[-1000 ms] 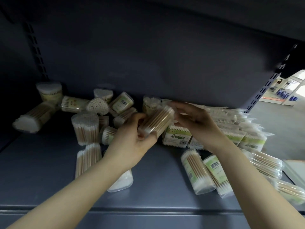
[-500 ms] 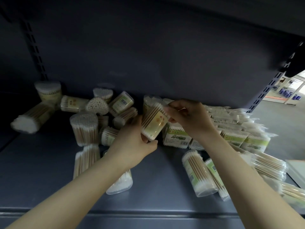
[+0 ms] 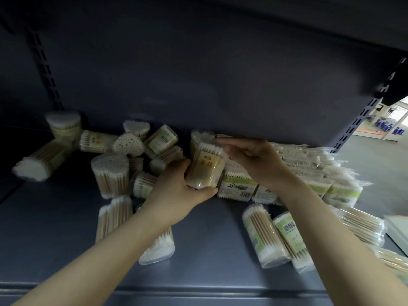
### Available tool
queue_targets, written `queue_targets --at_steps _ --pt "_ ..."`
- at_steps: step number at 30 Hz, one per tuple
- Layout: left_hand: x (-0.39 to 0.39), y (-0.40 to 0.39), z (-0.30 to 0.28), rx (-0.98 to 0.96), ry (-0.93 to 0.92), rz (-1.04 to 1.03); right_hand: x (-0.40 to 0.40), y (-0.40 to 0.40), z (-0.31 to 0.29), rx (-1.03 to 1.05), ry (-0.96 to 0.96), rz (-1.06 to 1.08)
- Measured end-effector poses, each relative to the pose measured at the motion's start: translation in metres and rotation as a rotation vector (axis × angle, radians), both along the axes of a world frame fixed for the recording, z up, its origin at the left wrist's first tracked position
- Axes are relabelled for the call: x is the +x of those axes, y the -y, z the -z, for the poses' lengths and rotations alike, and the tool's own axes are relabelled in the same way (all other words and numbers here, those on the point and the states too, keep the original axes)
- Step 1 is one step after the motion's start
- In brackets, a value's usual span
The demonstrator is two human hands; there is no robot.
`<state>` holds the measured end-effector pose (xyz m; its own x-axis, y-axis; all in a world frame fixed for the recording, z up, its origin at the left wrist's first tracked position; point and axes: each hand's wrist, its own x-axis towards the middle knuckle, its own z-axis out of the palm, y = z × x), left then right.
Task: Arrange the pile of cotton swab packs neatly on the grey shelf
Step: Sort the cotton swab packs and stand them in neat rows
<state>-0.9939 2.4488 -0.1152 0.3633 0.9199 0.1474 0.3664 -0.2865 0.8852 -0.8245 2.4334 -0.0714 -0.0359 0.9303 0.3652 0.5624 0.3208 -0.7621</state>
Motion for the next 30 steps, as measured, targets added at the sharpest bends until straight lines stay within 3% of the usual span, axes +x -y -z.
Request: queue_targets --at_steps 16,30 --pt "0.002 0.002 -0.003 0.063 -0.136 0.040 0.000 -0.005 0.000 0.045 -0.002 0.078" --pt "0.002 -0.011 -0.002 0.094 -0.125 -0.031 -0.001 -0.007 0.002 0.074 -0.046 -0.023"
